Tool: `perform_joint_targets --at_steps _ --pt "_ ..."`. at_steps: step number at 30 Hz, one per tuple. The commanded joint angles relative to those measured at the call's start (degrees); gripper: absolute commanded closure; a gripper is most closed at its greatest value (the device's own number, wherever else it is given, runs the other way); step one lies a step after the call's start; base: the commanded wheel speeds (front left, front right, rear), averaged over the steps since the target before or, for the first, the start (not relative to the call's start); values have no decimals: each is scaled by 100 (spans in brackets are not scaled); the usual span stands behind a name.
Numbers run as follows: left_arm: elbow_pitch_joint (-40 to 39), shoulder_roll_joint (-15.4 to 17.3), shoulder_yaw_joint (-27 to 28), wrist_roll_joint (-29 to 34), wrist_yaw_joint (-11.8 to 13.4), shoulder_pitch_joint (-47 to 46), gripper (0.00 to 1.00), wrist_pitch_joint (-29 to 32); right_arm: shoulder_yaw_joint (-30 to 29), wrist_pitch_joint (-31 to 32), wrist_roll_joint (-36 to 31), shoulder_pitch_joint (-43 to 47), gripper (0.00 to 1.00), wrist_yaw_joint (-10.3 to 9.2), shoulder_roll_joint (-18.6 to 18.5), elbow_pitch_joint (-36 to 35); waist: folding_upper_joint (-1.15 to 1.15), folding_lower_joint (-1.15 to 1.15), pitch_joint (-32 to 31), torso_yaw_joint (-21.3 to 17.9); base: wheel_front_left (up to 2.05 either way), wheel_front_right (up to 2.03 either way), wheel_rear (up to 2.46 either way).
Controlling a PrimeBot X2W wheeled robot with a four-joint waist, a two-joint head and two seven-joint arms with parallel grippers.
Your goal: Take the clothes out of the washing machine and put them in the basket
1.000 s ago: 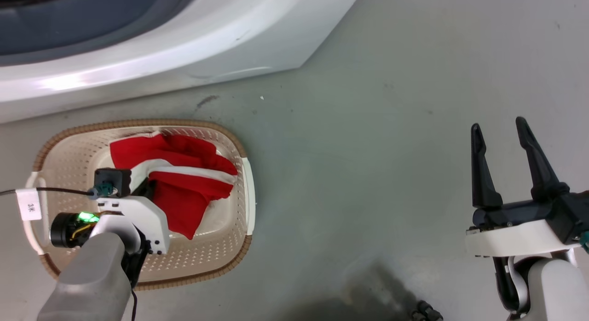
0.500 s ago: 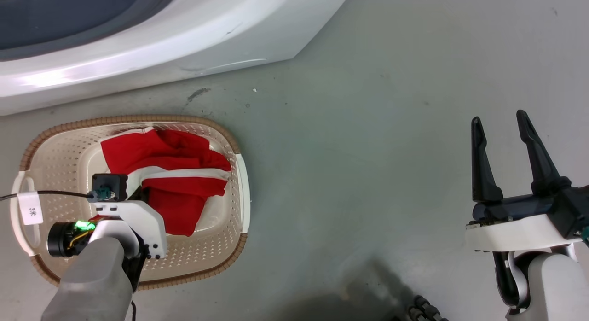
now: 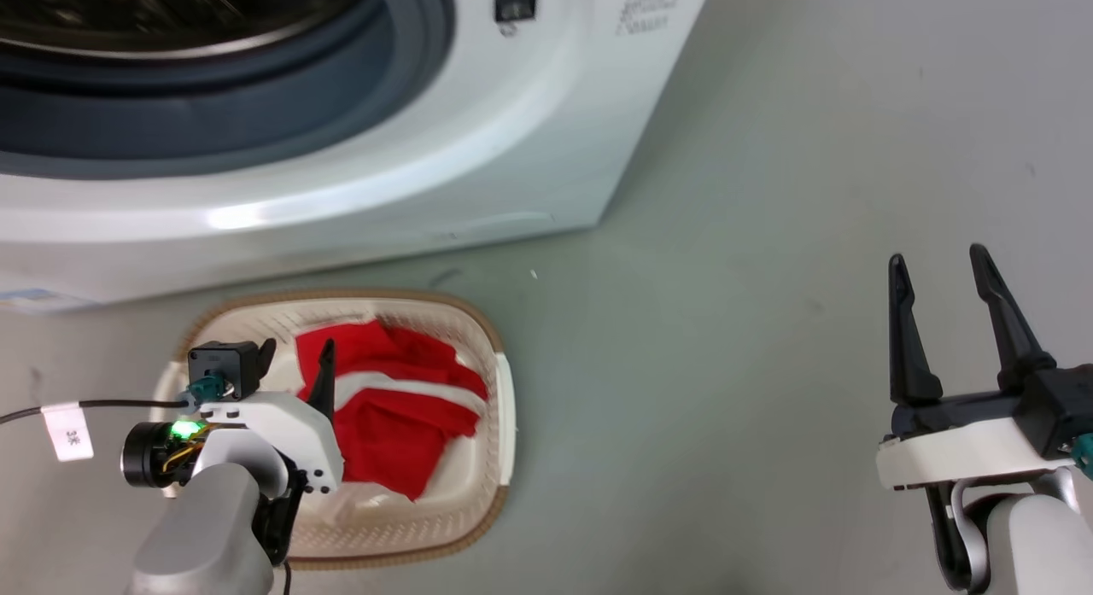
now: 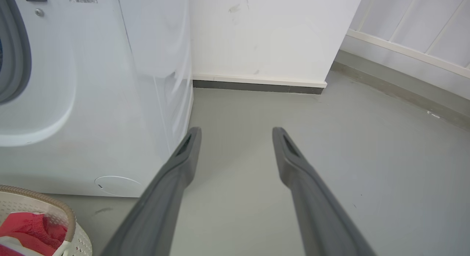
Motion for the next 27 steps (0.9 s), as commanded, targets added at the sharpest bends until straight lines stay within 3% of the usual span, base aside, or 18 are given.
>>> perform_joint_targets --at_steps 1,2,15,27 --pt "-162 -11 75 87 30 140 0 -12 -26 -11 -26 73 0 -6 4 36 0 0 -475 288 0 0 0" --pt "-757 -28 365 370 113 414 0 -13 -38 -11 -81 152 0 -6 6 111 0 0 -793 426 0 0 0" --pt "-3261 -522 1744 1456 120 1703 0 -13 -209 -11 -238 540 0 -6 5 200 0 0 -1814 847 0 0 0" --pt "-4611 -995 2167 2369 147 2864 0 -14 -181 -11 -120 909 0 -6 5 178 0 0 -2292 986 0 0 0"
